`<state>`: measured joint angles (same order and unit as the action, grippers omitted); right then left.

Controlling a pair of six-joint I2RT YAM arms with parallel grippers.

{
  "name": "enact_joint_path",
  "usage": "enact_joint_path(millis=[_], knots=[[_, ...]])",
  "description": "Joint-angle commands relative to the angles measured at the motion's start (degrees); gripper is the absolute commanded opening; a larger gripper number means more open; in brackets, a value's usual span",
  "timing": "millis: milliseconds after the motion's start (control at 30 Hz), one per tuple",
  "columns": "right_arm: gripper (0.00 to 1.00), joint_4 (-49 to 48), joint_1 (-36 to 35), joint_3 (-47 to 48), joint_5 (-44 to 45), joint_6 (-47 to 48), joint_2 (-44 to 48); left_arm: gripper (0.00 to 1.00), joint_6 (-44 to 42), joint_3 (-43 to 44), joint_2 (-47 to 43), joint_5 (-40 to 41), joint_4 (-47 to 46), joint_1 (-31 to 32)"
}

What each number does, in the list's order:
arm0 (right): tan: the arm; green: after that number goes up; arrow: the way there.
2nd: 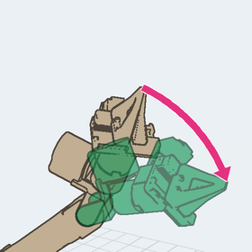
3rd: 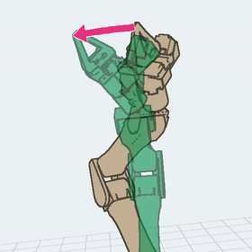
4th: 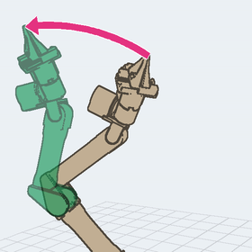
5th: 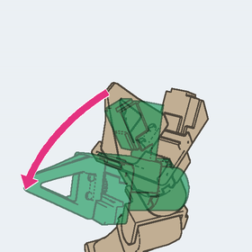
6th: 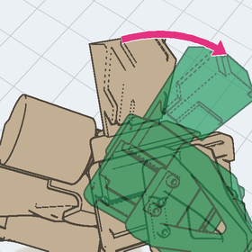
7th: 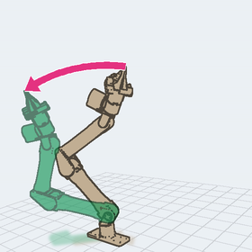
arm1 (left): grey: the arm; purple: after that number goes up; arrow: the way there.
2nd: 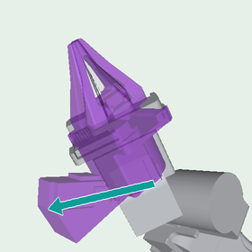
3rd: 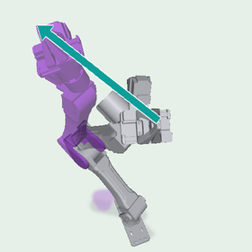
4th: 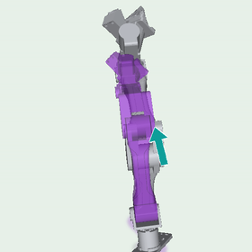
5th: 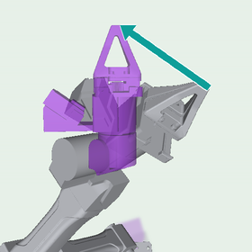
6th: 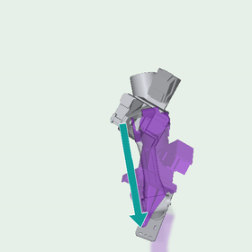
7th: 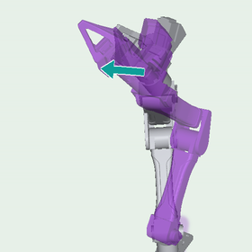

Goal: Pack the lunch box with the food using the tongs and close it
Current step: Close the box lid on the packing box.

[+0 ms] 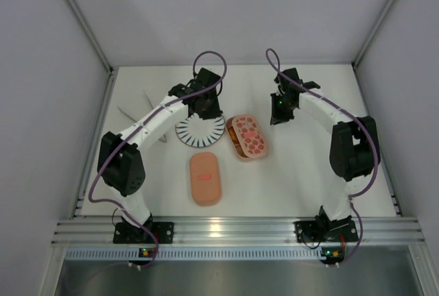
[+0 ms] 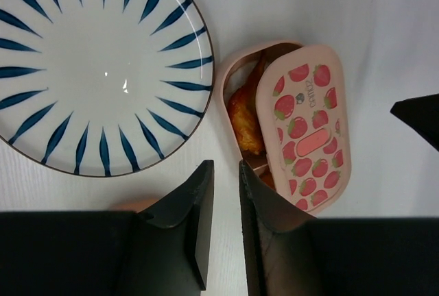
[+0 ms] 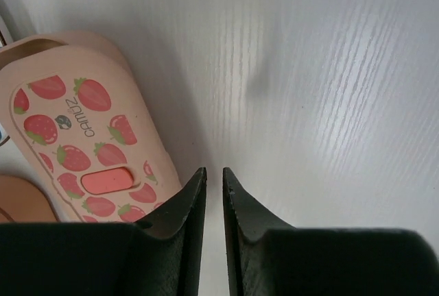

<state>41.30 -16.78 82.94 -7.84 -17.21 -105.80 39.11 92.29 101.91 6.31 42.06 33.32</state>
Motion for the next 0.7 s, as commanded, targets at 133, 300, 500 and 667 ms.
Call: enact_joint_path(millis=[133,300,500,667], knots=[[0.14,0.5,-4.2,0.8,5.3,-1.6,-1.4,0.22,1.1,-6.0,-1.0,1.3,0.4,1.8],[0.12,-0.4,-4.8,-0.2,7.6,-2.2,-3.2,0.20,1.3,-7.9,-1.4,1.3,0.0,2.0],[0.12,-0.8,-4.8,-0.7,9.2,-2.4,-5.1,0.20,1.1,-8.2,-1.1,1.2,-0.1,2.0],[0.12,-2.1,-5.1,-2.2,5.6,-2.5,-5.5,0.20,1.2,-8.6,-0.7,0.7,-0.5,2.1]])
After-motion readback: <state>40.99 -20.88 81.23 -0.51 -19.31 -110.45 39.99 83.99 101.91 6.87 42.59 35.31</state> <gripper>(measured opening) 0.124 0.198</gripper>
